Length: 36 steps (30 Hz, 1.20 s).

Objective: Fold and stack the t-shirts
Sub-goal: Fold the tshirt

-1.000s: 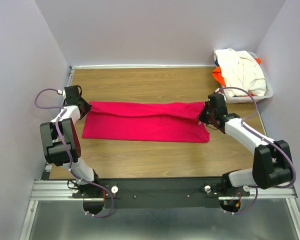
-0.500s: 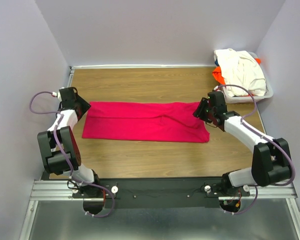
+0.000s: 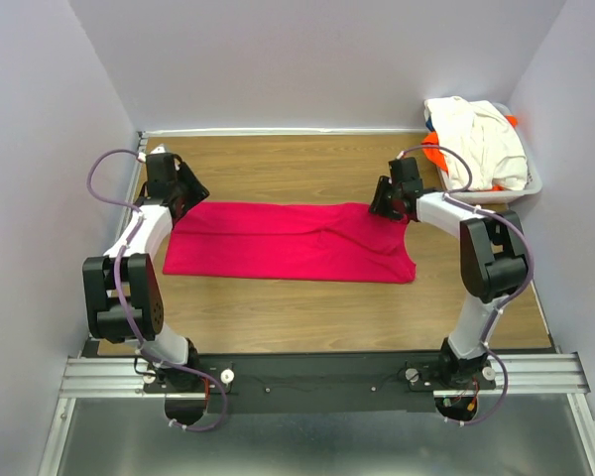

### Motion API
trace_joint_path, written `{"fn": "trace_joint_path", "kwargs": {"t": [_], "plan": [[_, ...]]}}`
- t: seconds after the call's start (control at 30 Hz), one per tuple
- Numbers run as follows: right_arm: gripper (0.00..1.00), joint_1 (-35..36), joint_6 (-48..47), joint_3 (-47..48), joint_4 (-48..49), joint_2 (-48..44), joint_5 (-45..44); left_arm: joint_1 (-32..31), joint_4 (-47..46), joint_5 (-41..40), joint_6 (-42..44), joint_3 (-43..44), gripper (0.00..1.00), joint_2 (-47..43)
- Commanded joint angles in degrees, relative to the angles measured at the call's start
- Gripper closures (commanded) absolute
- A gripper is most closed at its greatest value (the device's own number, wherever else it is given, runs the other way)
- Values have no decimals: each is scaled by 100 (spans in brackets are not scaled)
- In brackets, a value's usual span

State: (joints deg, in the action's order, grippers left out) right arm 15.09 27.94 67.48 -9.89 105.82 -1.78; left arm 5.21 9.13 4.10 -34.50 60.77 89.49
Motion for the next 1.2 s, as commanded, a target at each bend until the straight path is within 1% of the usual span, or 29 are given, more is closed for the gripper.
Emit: {"fn": "trace_joint_path", "kwargs": {"t": [0.0, 0.13, 0.23, 0.63, 0.83, 1.0, 1.1, 1.17], "plan": [[51, 134, -281, 178, -13, 176, 293, -117, 89, 424, 277, 128, 43, -28], [49, 345, -342, 81, -13, 150, 205, -205, 90, 662, 400, 137, 43, -46], [49, 468, -360, 19, -4, 97, -111, -249, 116, 759, 471, 163, 43, -81], [46, 512, -562, 151, -4, 299, -446, -319, 10, 961, 585, 84, 44, 15], [45, 512, -720, 397, -4, 448, -104, -346, -69, 1067, 576, 40, 44, 112], [46, 547, -712, 424, -4, 536, 125, -354, -78, 1075, 585, 13, 44, 121], [50, 574, -703, 415, -4, 571, 143, -354, -86, 1076, 585, 5, 45, 121], [55, 591, -676, 371, -4, 563, 143, -354, -86, 1084, 585, -13, 44, 130]]}}
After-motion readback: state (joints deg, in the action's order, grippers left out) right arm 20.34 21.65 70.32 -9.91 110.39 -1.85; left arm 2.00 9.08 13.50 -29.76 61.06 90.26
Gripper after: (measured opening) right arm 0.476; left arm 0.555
